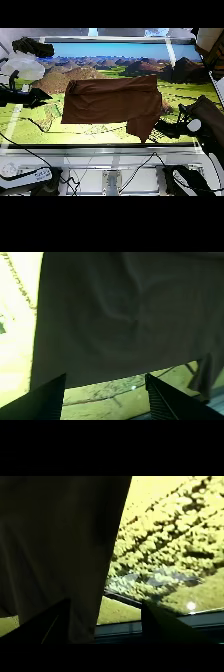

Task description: Fold the shirts.

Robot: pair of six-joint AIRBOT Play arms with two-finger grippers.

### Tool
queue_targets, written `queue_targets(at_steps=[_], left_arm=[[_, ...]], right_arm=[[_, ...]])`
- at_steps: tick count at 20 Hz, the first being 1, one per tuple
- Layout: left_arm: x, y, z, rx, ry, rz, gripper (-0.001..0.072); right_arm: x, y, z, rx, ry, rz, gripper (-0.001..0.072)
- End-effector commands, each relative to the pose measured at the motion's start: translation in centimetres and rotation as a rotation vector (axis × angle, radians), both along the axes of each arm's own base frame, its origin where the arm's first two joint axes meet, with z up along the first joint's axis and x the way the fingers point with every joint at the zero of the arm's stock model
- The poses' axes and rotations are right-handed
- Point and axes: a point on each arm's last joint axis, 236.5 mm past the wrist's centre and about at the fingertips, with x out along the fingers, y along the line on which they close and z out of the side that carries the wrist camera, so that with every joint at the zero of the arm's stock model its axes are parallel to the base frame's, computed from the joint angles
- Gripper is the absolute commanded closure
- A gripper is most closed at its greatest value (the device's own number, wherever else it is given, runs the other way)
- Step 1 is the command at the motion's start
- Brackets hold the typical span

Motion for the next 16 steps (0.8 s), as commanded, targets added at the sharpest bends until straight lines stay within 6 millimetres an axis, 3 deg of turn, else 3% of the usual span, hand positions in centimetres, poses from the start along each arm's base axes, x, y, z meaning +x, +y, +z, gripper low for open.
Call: queue_targets(at_steps=[1,2,5,8,10,11,12,15,16], left_arm=[[0.4,-1.2,-0.3,-0.081,-0.008,-0.004,0.0131],[0.4,-1.2,-0.3,-0.082,-0.008,-0.007,0.0132],[0.4,-1.2,-0.4,-0.076,-0.012,-0.013,0.0132],[0.1,-0.9,-0.8,-0.051,-0.003,-0.022,0.0132],[-0.8,-0.4,-1.9,-0.026,0.049,-0.029,0.0133],[-1.2,-0.2,-2.6,-0.021,0.083,-0.027,0.0132],[-1.4,-0.3,-3.3,-0.032,0.106,-0.021,0.0132],[-2.7,-1.0,-5.5,-0.064,0.167,-0.013,0.0127],[-3.3,-1.2,-6.5,-0.066,0.191,-0.005,0.0081]], right_arm=[[0.1,1.7,-2.8,0.151,-0.006,-0.218,0.0235],[0.3,1.9,-3.2,0.177,-0.009,-0.263,0.0279],[0.8,1.5,-4.1,0.182,-0.015,-0.313,0.0319],[1.3,0.8,-5.2,0.167,-0.010,-0.357,0.0486],[0.9,0.7,-6.3,0.158,0.026,-0.366,0.0554],[0.9,0.5,-6.5,0.149,0.029,-0.365,0.0656],[1.0,0.3,-6.6,0.141,0.024,-0.364,0.0688],[1.3,0.0,-6.5,0.123,-0.001,-0.348,0.0688],[1.4,0.0,-6.5,0.122,-0.002,-0.349,0.0688]])
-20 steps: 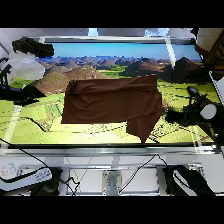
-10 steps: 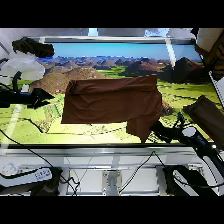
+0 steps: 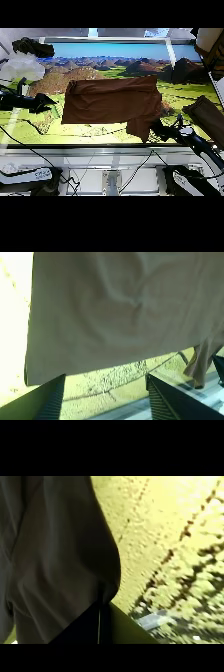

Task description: Fold the shirts.

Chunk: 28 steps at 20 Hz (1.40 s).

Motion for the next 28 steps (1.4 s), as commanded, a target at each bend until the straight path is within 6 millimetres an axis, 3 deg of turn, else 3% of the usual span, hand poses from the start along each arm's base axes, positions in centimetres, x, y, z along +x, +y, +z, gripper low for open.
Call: queue_targets(at_steps=[1,5,10,15,16,18,19,21,24,26,28], left_arm=[[-1.8,-0.5,-3.0,-0.011,0.080,0.021,0.0065],[-4.1,-1.4,-7.1,-0.018,0.136,0.066,0.0067],[-5.6,-1.9,-10.5,-0.015,0.178,0.148,0.0068],[-3.8,-1.2,-11.6,-0.009,0.144,0.248,0.0079],[-3.3,-1.2,-11.5,-0.021,0.134,0.267,0.0139],[-2.4,-1.5,-10.9,-0.046,0.091,0.269,0.0313],[-2.1,-1.6,-10.7,-0.054,0.071,0.266,0.0462],[-1.5,-2.0,-10.0,-0.083,0.042,0.266,0.0693],[-0.9,-3.9,-7.6,-0.205,-0.006,0.233,0.0690],[0.2,-5.8,-3.9,-0.357,-0.087,0.200,0.0690],[2.5,-6.2,0.8,-0.494,-0.196,0.217,0.0691]], right_arm=[[0.0,-0.9,-0.6,-0.055,-0.010,0.027,0.0688],[0.1,-0.8,-0.5,-0.051,-0.011,0.023,0.0688],[0.2,-0.7,-0.4,-0.041,-0.012,0.012,0.0688],[0.3,-0.6,-0.3,-0.030,-0.014,0.001,0.0688],[0.3,-0.6,-0.3,-0.030,-0.013,0.002,0.0688],[0.3,-0.6,-0.3,-0.030,-0.014,0.000,0.0688],[0.4,-0.7,-0.3,-0.033,-0.018,-0.003,0.0688],[0.7,-0.7,-0.1,-0.039,-0.032,0.012,0.0688],[2.1,0.6,1.7,-0.026,-0.108,0.118,0.0689],[4.2,1.4,4.6,-0.020,-0.208,0.182,0.0689],[6.5,1.4,8.4,-0.032,-0.313,0.195,0.0689]])
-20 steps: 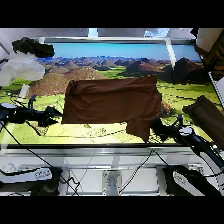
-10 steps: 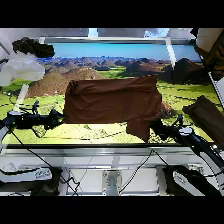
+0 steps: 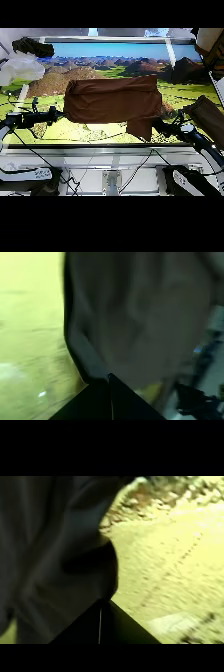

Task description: Fold the shirts.

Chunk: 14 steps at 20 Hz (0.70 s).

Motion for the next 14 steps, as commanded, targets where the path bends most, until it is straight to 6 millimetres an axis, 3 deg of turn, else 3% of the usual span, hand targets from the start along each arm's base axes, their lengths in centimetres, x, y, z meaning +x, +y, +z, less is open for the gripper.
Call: queue_targets(at_steps=[1,3,7,11,14], left_arm=[[3.8,-1.2,9.1,-0.251,-0.238,0.038,0.0691],[5.5,-0.7,14.1,-0.297,-0.369,0.041,0.0692],[7.1,0.1,20.5,-0.237,-0.528,0.013,0.0692],[10.0,2.0,23.2,-0.141,-0.607,0.089,0.0692],[12.8,3.1,22.6,-0.048,-0.609,0.193,0.0692]], right_arm=[[3.4,1.2,6.6,0.028,-0.179,0.059,0.0689],[4.7,1.6,10.6,0.030,-0.271,0.088,0.0689],[6.8,1.2,16.5,0.003,-0.420,0.086,0.0690],[10.4,-2.6,20.8,-0.073,-0.589,-0.085,0.0691],[12.4,-5.8,21.6,-0.120,-0.652,-0.224,0.0692]])
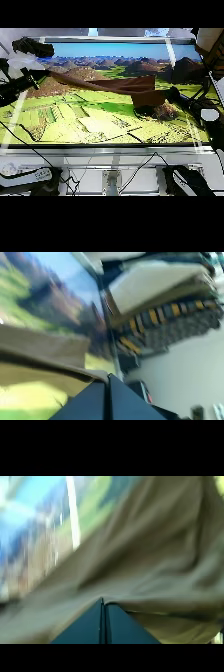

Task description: Fold the shirts.

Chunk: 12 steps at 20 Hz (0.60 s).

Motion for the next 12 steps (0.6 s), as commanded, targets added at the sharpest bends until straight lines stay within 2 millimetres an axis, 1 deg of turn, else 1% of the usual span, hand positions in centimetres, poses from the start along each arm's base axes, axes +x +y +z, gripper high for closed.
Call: queue_targets(at_steps=[1,3,4,6,9,11,12], left_arm=[[3.3,1.3,-0.1,0.067,-0.006,0.145,0.0693],[4.7,0.3,-2.1,0.127,0.019,0.170,0.0692],[5.5,-0.1,-3.5,0.163,0.037,0.189,0.0693],[7.3,-0.3,-5.9,0.200,0.075,0.252,0.0693],[9.1,0.9,-9.0,0.227,0.133,0.342,0.0693],[10.0,2.1,-10.2,0.243,0.153,0.390,0.0693],[10.6,3.0,-10.8,0.256,0.162,0.421,0.0693]], right_arm=[[2.7,-4.0,1.4,0.006,-0.090,-0.186,0.0692],[4.1,-5.4,-0.6,0.015,-0.070,-0.266,0.0692],[4.9,-5.6,-1.5,0.006,-0.062,-0.285,0.0691],[7.5,-5.1,-2.3,-0.031,-0.059,-0.284,0.0692],[13.0,-4.6,-2.8,-0.082,-0.075,-0.277,0.0692],[16.1,-4.7,-3.6,-0.113,-0.078,-0.268,0.0691],[17.2,-4.8,-4.2,-0.118,-0.076,-0.271,0.0691]])
